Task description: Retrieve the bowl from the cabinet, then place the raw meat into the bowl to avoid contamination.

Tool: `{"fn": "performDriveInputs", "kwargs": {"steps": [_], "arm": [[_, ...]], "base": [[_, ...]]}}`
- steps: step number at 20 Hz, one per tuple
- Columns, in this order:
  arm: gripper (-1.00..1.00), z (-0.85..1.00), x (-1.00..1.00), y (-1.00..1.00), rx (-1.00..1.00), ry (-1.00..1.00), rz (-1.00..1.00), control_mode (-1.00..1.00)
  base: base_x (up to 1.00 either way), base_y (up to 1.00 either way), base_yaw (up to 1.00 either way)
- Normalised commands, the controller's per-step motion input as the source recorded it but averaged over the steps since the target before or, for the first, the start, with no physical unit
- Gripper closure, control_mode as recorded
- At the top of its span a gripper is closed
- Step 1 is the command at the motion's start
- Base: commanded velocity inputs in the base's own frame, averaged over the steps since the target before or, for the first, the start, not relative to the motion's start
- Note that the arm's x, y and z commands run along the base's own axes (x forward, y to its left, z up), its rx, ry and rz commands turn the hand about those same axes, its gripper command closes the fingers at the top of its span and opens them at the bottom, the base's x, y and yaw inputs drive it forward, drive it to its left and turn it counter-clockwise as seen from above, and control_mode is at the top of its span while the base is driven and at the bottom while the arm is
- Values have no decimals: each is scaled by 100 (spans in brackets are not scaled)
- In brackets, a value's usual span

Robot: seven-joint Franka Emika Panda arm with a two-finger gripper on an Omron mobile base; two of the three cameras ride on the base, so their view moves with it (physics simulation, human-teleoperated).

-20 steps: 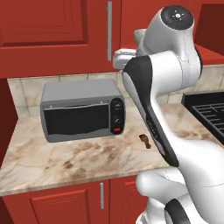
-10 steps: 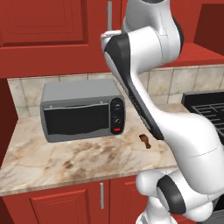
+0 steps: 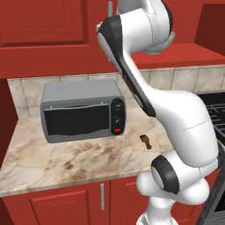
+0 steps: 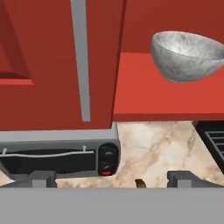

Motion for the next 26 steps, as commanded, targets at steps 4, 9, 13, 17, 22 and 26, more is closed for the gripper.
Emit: {"fn": "performDriveInputs", "kwargs": {"steps": [4, 9, 13, 17, 22, 26], "arm": [[-100, -27, 44, 0, -1, -9, 0, -100], [-100, -40, 44, 2, -2, -8, 0, -100], [-100, -37, 46, 6, -2, -7, 0, -100], [-100, -20, 48, 0, 0, -5, 0, -100], [-100, -17, 52, 0, 1, -2, 0, -100], [-100, -4, 66, 30, 0, 0, -4, -100]], "base": [[0, 0, 0], [0, 0, 0], [0, 0, 0], [0, 0, 0], [0, 0, 0], [0, 0, 0]]}}
